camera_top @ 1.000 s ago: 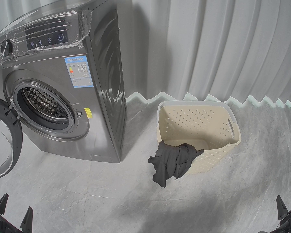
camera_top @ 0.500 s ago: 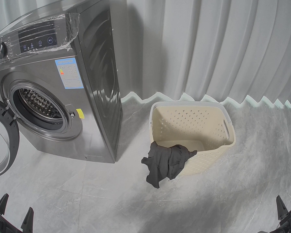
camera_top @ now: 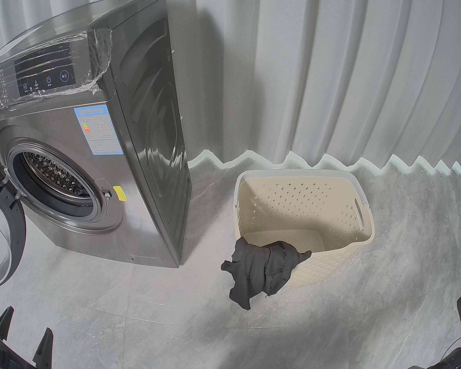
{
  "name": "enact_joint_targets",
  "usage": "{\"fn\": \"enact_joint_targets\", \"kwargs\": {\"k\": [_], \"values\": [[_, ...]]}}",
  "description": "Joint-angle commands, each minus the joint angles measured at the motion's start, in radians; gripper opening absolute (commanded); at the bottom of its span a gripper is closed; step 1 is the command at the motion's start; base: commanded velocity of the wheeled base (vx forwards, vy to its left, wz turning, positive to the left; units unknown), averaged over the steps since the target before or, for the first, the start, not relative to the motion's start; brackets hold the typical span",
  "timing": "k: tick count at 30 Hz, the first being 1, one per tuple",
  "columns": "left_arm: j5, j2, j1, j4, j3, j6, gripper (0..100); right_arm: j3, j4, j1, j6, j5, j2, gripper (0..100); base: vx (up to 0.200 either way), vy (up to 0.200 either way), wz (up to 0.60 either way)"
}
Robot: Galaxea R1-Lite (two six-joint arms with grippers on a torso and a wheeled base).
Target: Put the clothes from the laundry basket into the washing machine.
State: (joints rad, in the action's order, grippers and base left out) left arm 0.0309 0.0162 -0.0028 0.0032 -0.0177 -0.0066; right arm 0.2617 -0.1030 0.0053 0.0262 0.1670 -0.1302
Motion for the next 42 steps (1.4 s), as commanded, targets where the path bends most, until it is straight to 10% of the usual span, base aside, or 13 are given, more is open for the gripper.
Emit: {"fn": "enact_joint_targets", "kwargs": {"k": [1,6,14,19,29,42], "values": [[-0.003,-0.016,0.0,0.0,0.016,-0.01,100,0.051,0.022,0.022,-0.035,0.157,-0.45,100,0.0,0.0,0.0],[-0.005,-0.016,0.0,0.0,0.016,-0.013,100,0.051,0.16,0.127,-0.074,0.158,-0.756,100,0.0,0.0,0.0],[-0.006,-0.016,0.0,0.0,0.016,-0.013,100,0.156,0.381,0.341,0.184,0.034,-1.166,100,0.0,0.0,0.0],[-0.006,-0.016,0.0,0.0,0.016,-0.015,100,0.177,0.516,0.424,0.265,-0.017,-1.352,100,0.0,0.0,0.0],[-0.006,-0.016,0.0,0.001,0.016,-0.015,100,0.229,0.772,0.484,0.316,-0.093,-1.666,100,0.0,0.0,0.0],[-0.009,-0.016,0.0,0.001,0.016,-0.024,100,0.346,0.781,0.55,0.376,-0.172,-1.864,100,0.0,0.0,0.0]]}}
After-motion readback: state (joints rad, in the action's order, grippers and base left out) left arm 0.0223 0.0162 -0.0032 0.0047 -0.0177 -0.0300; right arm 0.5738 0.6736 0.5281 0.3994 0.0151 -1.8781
